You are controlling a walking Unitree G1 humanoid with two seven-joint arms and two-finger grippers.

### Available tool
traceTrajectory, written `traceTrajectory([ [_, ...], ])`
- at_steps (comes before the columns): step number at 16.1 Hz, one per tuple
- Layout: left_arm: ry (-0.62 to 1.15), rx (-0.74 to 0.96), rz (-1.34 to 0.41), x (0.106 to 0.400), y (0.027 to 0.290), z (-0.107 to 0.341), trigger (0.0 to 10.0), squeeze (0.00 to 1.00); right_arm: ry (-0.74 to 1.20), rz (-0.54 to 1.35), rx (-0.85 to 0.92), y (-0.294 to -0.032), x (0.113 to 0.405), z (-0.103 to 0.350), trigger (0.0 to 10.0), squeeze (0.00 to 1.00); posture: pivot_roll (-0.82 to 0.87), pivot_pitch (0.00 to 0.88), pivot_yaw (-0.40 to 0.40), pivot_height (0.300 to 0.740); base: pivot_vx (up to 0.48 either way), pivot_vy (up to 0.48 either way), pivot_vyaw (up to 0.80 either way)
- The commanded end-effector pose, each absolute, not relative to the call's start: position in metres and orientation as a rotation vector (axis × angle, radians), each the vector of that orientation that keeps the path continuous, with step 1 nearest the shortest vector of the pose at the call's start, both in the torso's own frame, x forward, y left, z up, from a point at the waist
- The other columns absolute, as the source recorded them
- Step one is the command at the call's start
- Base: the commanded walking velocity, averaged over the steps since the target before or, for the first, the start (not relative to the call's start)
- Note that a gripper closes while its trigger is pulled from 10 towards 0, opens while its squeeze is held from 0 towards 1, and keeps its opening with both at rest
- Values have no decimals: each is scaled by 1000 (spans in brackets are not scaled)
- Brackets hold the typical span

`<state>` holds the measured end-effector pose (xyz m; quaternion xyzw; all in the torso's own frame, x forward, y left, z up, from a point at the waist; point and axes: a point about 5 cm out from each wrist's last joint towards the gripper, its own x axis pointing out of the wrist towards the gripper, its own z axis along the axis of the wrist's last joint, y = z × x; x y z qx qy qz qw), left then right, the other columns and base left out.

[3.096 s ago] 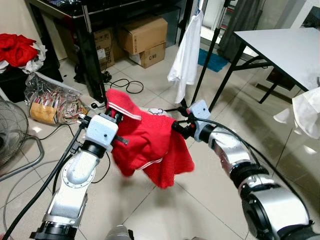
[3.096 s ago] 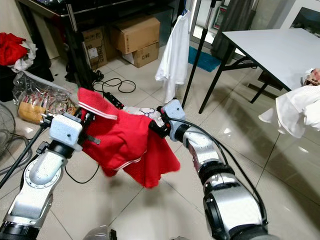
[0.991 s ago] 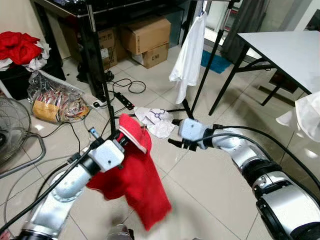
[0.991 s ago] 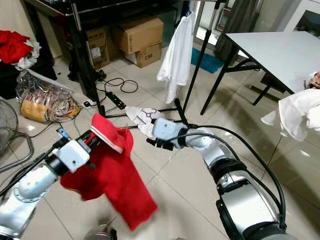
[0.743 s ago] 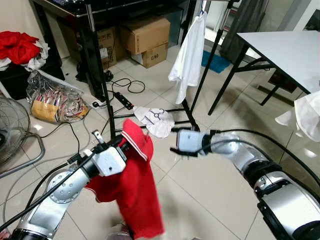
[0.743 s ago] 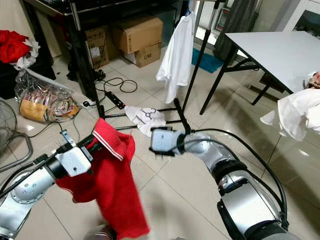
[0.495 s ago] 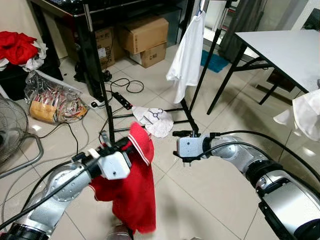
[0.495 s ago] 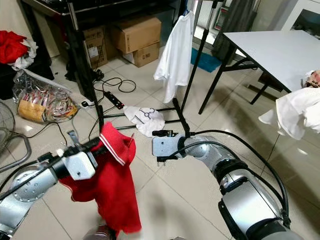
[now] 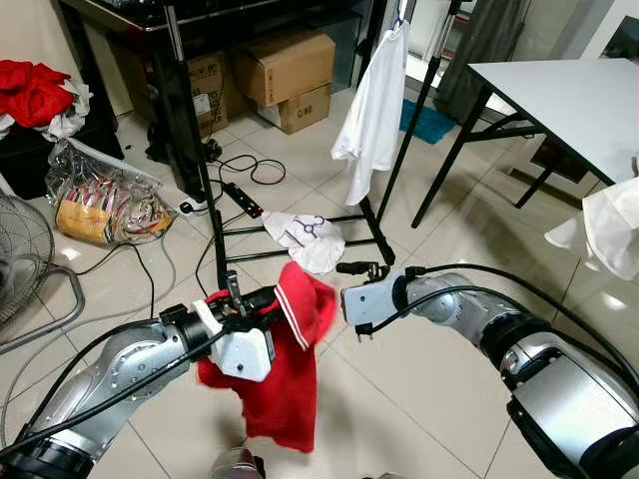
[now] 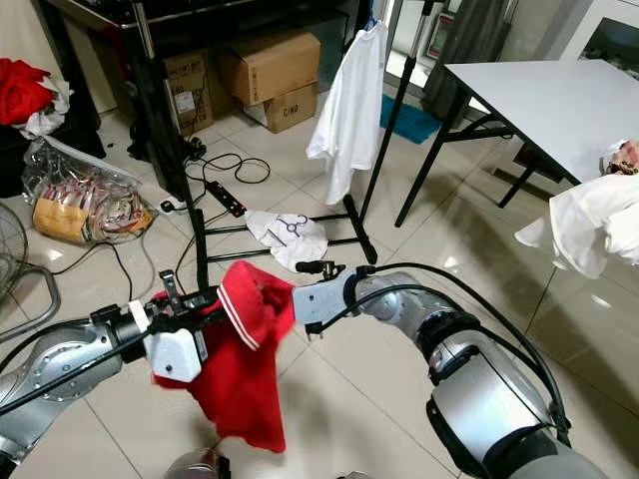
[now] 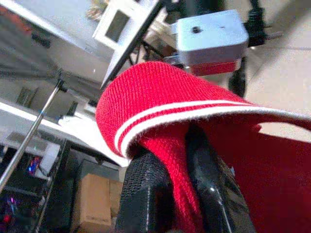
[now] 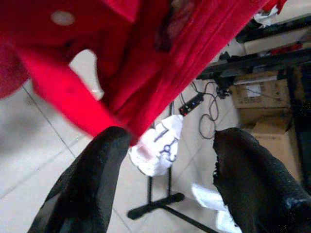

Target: Hang hanger

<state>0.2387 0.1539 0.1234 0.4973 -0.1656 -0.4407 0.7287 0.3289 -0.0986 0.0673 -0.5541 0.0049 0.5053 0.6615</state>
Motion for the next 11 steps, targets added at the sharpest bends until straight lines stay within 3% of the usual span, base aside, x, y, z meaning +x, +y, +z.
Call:
traceTrajectory([
  [1,-437,1147,-1004,240,147,130,10000,0,6,1117,-1319,-101,334,71,10000,0,175,39,-86,740,0,0,0],
  [4,-503,1158,-995,239,137,134,10000,0,93,1048,-1409,-116,334,58,10000,0,173,40,-86,740,0,0,0],
  [9,-552,1173,-969,238,133,138,10000,0,345,1141,-1491,-148,313,27,10000,0,175,43,-91,740,0,0,0],
  [11,-597,1211,-981,237,129,143,10000,0,356,1128,-1500,-152,311,23,10000,0,173,44,-92,740,0,0,0],
])
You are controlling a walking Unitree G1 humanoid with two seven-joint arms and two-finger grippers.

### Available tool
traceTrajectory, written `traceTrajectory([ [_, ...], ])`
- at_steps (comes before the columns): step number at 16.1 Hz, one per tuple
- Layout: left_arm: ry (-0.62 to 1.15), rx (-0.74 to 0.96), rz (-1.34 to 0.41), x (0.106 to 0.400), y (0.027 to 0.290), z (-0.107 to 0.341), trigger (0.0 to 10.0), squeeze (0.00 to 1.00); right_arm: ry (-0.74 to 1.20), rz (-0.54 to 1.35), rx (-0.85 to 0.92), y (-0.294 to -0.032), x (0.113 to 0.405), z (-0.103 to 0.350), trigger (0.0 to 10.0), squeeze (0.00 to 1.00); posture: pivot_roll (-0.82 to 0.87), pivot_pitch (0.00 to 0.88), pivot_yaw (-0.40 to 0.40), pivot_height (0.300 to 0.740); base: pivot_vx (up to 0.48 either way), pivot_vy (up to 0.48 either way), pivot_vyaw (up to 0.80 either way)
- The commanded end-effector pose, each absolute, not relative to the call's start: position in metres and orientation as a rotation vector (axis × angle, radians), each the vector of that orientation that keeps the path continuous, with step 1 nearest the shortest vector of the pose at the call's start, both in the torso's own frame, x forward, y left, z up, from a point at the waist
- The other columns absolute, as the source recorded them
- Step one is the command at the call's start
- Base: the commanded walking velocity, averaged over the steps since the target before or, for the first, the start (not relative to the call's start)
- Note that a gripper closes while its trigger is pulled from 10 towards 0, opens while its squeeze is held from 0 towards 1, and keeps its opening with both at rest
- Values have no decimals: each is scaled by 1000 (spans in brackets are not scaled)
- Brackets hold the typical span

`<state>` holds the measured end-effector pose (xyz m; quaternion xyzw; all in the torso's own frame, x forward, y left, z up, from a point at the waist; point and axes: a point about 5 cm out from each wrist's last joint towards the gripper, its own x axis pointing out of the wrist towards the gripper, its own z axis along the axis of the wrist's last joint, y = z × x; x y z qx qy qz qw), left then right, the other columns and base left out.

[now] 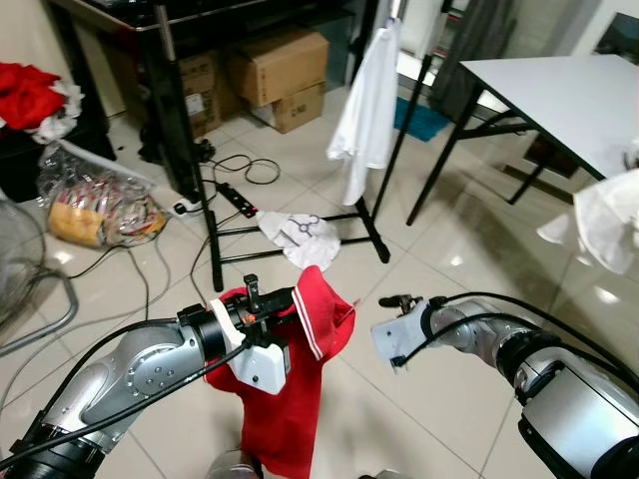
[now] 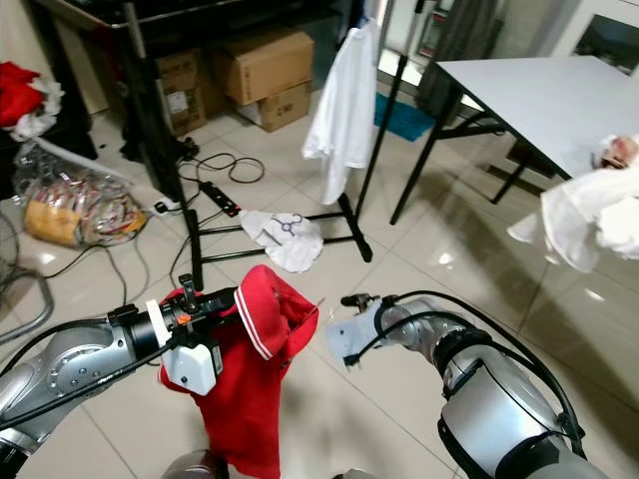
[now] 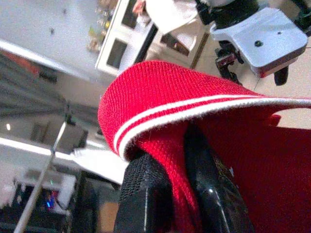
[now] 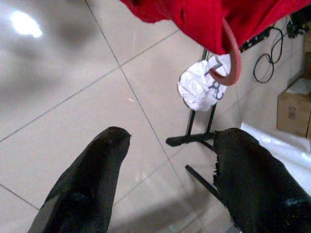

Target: Hang hanger

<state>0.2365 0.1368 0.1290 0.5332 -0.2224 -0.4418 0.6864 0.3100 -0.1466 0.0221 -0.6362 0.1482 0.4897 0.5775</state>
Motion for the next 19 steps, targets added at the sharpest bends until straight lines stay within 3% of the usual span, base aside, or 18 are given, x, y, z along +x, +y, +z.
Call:
traceTrajectory([
  [1,-608,1226,-989,237,128,144,10000,0,346,1120,-1501,-151,312,24,10000,0,173,44,-92,740,0,0,0],
  [9,-656,1277,-1035,232,114,140,10000,0,143,1030,-1503,-124,324,37,10000,0,179,41,-102,740,0,0,0],
  [17,-744,1336,-1029,231,105,147,10000,0,157,1041,-1561,-116,316,25,10000,0,181,39,-110,740,0,0,0],
  [18,-747,1337,-1030,231,105,148,10000,0,151,1034,-1551,-114,317,26,1922,0,181,39,-110,740,0,0,0],
  [19,-751,1340,-1030,231,104,148,10000,0,144,1028,-1535,-112,318,27,0,0,181,39,-110,740,0,0,0],
])
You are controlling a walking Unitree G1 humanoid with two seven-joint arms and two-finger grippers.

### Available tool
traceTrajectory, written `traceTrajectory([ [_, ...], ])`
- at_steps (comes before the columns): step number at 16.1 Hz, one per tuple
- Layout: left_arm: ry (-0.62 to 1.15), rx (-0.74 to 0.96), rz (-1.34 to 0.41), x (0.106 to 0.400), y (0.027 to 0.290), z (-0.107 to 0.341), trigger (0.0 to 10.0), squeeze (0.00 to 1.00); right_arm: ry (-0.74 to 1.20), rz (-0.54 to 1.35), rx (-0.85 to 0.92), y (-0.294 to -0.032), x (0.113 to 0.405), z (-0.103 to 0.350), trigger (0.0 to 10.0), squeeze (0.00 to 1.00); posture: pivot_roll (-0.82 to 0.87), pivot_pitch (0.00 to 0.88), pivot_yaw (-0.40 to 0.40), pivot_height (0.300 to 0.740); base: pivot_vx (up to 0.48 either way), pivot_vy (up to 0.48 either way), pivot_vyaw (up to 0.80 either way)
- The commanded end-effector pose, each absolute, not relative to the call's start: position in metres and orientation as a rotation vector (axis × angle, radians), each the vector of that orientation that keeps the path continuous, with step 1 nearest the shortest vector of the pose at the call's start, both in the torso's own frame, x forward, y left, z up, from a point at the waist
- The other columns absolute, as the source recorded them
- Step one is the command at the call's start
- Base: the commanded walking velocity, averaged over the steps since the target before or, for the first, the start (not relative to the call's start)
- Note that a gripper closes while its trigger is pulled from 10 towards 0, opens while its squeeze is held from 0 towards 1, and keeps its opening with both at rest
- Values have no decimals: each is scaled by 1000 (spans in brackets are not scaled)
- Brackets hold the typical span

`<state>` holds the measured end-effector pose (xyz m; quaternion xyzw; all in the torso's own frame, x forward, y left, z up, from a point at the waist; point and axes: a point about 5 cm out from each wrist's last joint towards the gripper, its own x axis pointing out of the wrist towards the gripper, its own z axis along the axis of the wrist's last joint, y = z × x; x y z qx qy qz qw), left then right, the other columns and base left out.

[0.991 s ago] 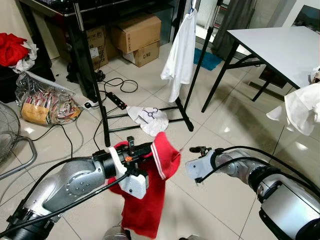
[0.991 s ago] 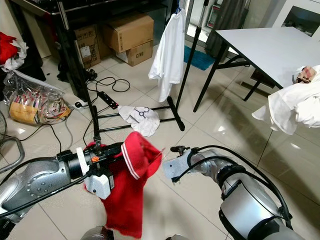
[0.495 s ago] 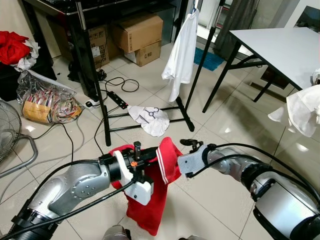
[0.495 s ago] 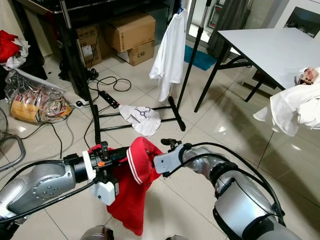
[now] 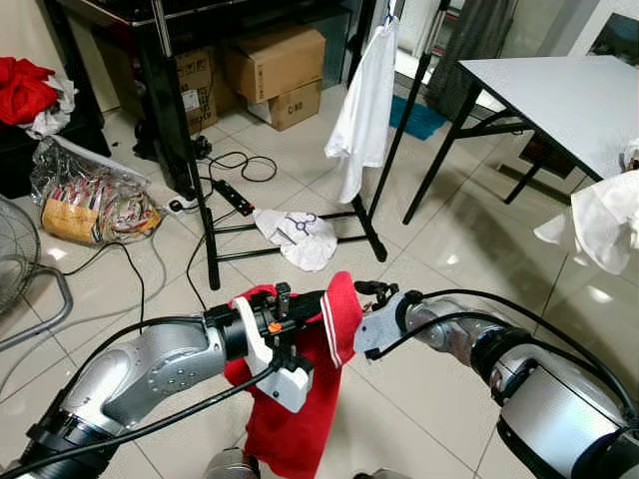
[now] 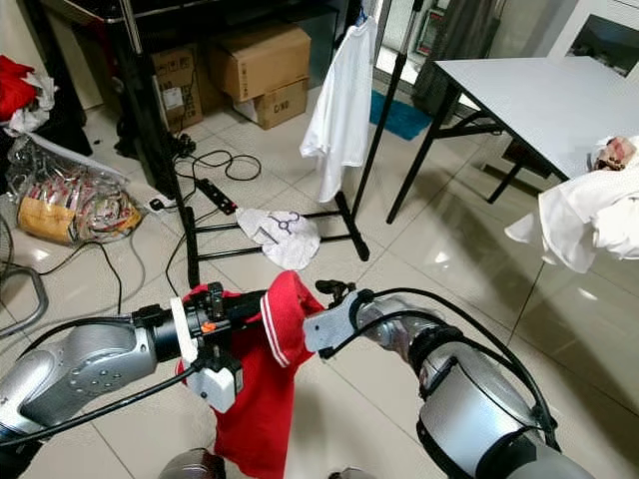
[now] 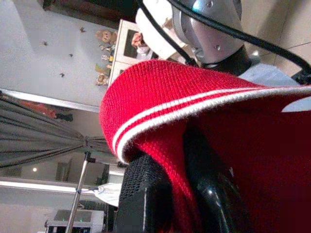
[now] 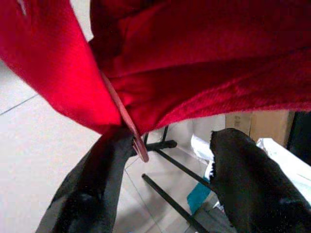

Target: Hang hanger

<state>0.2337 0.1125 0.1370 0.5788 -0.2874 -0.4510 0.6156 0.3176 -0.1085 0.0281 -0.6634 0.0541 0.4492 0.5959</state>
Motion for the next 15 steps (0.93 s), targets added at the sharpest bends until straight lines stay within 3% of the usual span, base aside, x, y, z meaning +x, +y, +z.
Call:
traceTrajectory([
  [1,-753,1342,-1030,231,104,148,10000,0,144,1027,-1527,-112,318,28,0,0,181,39,-110,740,0,0,0],
  [15,-753,1342,-1030,231,104,148,10000,0,144,1027,-1527,-112,318,28,0,0,181,39,-110,740,0,0,0],
])
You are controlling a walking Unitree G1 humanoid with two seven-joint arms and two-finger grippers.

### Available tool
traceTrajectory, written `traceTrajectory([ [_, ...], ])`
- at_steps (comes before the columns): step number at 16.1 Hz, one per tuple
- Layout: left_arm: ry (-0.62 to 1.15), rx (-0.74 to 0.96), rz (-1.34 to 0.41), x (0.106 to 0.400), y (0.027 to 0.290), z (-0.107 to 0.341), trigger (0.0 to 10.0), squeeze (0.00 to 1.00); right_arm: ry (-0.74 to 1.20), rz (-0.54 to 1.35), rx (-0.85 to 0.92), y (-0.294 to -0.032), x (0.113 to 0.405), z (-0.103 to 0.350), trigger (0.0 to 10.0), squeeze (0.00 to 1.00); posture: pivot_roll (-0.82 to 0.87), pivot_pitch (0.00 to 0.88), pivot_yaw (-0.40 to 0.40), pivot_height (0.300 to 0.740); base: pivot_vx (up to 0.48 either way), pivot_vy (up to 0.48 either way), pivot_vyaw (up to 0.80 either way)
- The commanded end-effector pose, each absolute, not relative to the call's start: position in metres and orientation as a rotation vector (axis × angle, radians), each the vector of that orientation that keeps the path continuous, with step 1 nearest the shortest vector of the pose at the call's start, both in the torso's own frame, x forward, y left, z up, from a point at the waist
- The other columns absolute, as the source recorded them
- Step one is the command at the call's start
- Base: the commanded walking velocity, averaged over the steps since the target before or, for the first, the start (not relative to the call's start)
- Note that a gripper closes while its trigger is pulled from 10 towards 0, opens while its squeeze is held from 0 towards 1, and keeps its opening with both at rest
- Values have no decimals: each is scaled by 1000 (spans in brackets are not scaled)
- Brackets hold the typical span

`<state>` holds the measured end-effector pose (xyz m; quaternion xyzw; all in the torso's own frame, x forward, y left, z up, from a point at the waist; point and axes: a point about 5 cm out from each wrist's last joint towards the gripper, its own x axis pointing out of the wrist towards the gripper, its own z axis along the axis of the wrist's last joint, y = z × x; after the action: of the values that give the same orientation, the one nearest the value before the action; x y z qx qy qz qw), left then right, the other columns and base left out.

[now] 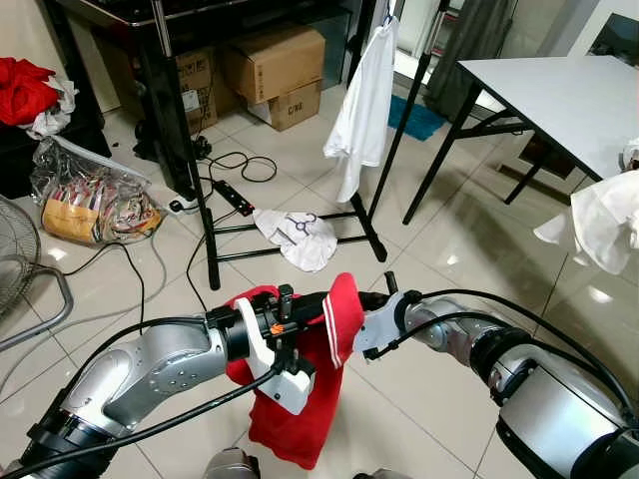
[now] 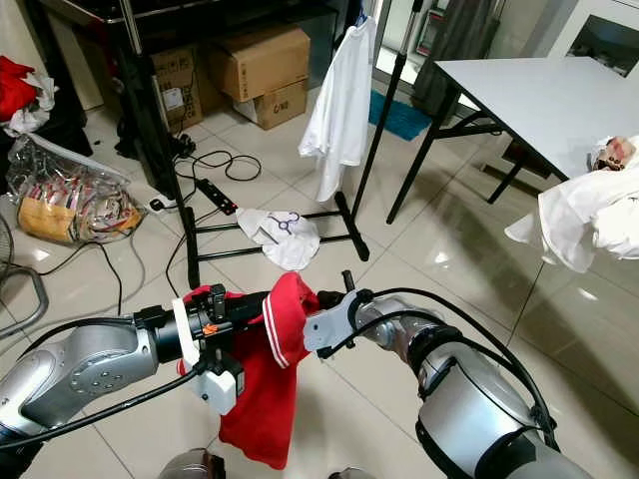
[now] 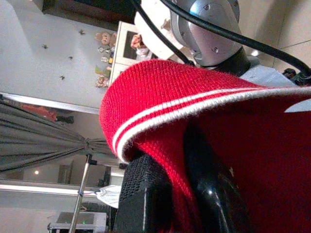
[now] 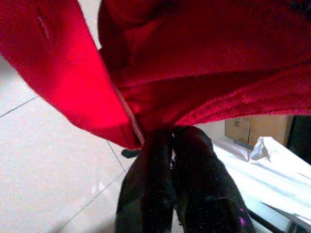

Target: Hang hanger

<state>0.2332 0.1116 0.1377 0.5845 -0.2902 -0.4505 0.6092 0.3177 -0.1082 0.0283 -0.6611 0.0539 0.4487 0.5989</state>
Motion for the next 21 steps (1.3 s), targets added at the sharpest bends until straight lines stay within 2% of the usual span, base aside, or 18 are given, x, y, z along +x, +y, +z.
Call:
traceTrajectory([
  [1,-753,1342,-1030,231,104,148,10000,0,144,1027,-1527,-112,318,28,0,0,181,39,-110,740,0,0,0],
  [2,-753,1342,-1030,231,104,148,10000,0,144,1027,-1527,-112,318,28,0,0,181,39,-110,740,0,0,0],
  [4,-792,1391,-988,236,108,153,10000,0,-2,838,-1412,-111,337,55,0,0,172,38,-97,740,0,0,0],
  [5,-808,1400,-982,237,107,154,10000,0,1,840,-1421,-112,336,54,5451,149,172,38,-97,740,0,0,0],
  [6,-816,1407,-982,237,106,155,10000,0,18,864,-1446,-113,333,49,10000,1000,172,37,-97,740,0,0,0],
  [10,-843,1425,-970,238,106,157,10000,0,73,929,-1496,-113,326,38,10000,1000,173,34,-96,740,0,0,0],
  [11,-873,1437,-952,238,105,159,10000,0,136,970,-1520,-114,321,30,10000,961,178,31,-96,740,0,0,0],
  [12,-886,1441,-942,239,105,161,10000,0,156,979,-1526,-115,320,28,10000,133,178,31,-95,740,0,0,0],
  [13,-898,1441,-933,239,105,163,10000,0,162,978,-1524,-115,320,27,10000,0,178,30,-95,740,0,0,0],
  [14,-909,1441,-926,239,104,164,10000,0,158,974,-1516,-113,319,27,3216,0,181,30,-94,740,0,0,0],
  [15,-911,1441,-924,239,104,164,10000,0,159,971,-1502,-112,319,27,0,0,181,30,-94,740,0,0,0],
  [17,-917,1443,-919,239,104,164,10000,0,177,973,-1408,-108,319,29,0,0,181,30,-94,740,0,0,0],
  [21,-887,1453,-901,241,108,160,10000,0,176,861,-1117,-104,333,49,0,0,182,29,-93,740,0,0,0],
])
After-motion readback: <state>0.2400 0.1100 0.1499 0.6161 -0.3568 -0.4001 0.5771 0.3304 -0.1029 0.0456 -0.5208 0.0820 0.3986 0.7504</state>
